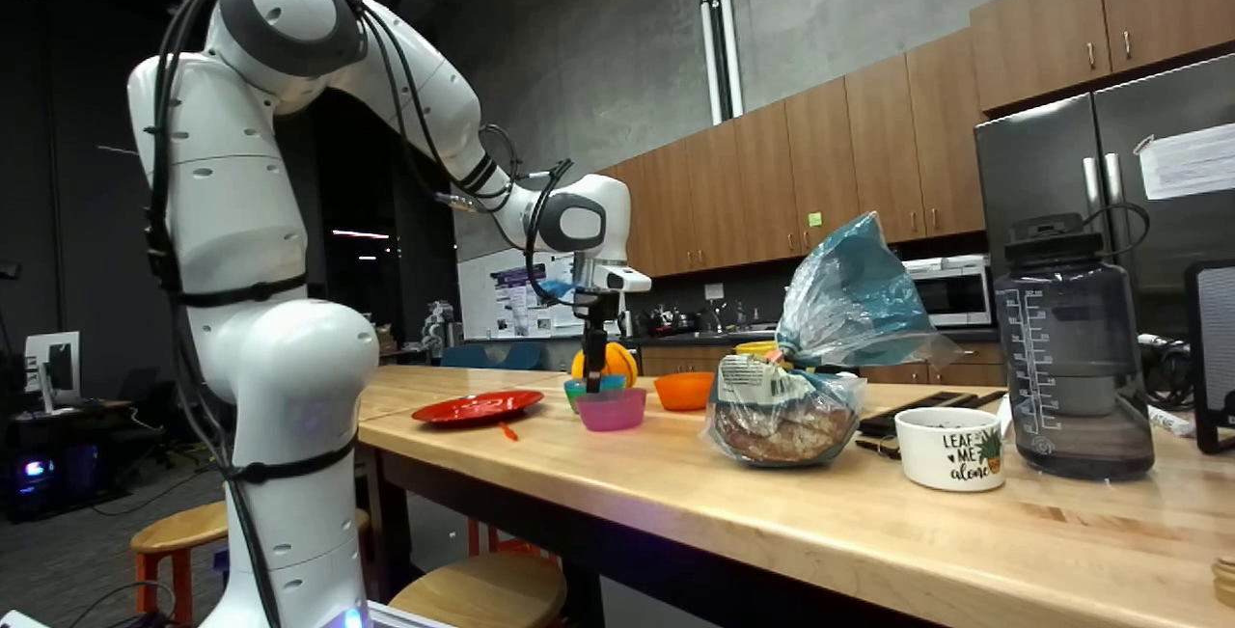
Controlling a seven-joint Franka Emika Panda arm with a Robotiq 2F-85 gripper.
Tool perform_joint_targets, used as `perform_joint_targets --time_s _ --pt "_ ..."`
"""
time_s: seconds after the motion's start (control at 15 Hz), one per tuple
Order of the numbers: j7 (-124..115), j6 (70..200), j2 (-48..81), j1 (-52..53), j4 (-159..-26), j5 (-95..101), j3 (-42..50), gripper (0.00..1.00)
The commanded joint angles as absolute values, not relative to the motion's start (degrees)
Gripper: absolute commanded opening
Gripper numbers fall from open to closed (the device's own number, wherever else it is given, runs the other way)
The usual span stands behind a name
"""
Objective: Move the pink bowl backwards slightly
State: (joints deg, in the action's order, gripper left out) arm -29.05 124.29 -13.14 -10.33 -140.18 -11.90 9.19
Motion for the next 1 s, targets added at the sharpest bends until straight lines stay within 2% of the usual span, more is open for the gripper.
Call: perform_joint_targets --time_s 0.0,0.93 --pt "-32.9 125.9 -13.6 -11.5 -141.3 -10.1 7.6 1.0" --pt "-38.0 129.3 -11.3 -11.3 -141.8 -6.7 7.1 1.0"
